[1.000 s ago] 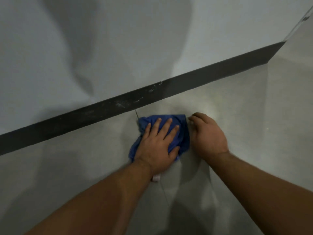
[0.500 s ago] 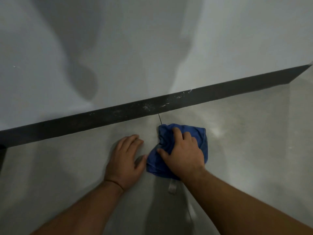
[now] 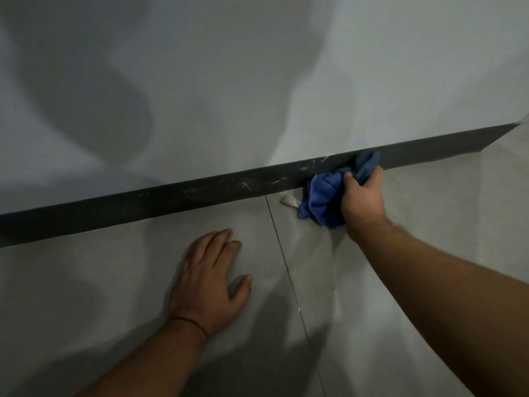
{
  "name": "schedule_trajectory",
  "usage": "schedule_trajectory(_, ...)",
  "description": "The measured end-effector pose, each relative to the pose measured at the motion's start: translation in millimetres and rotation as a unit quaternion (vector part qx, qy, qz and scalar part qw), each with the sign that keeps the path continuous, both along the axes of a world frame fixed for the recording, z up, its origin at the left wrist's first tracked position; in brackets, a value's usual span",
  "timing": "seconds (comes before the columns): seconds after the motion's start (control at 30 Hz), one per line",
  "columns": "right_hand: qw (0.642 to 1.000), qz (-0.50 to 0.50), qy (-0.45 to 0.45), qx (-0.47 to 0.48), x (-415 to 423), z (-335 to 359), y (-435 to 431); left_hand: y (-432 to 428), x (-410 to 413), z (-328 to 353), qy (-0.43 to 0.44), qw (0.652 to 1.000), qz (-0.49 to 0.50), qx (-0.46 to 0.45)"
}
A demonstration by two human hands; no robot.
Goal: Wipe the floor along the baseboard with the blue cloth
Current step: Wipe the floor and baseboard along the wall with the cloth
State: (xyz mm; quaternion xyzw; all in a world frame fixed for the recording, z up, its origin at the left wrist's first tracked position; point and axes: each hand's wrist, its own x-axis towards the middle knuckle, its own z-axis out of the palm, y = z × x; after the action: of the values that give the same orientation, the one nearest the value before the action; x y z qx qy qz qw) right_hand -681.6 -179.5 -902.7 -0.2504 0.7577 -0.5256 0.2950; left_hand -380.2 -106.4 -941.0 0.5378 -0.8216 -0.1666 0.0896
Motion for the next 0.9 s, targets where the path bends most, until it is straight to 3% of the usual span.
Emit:
schedule_trajectory(0.2, 0.997, 0.052, 0.043, -0.047, 44, 13, -12, 0, 0, -1, -0.007, 1.0, 0.002, 0.005)
schedule_trajectory(0.47, 0.969, 0.229, 0.084, -0.036, 103, 17, -3, 0, -1, -2, -0.01, 1.0, 0.003, -0.001)
schedule_trajectory(0.57, 0.971, 0.204, 0.102, -0.069, 87, 14, 2, 1, -1, 1, -0.009, 1.0, 0.008, 0.0)
schedule_trajectory(0.7, 0.991, 0.011, 0.099, -0.091, 48, 12, 4, 1, -1, 3, -0.009, 1.0, 0.005, 0.004)
schedule_trajectory(0.77, 0.99, -0.039, 0.101, -0.089, 33, 12, 2, 1, -1, 3, -0.004, 1.0, 0.002, -0.002)
schedule_trajectory(0.9, 0.99, 0.047, 0.108, -0.08, 52, 13, -7, 1, -2, 3, -0.004, 1.0, 0.003, -0.009)
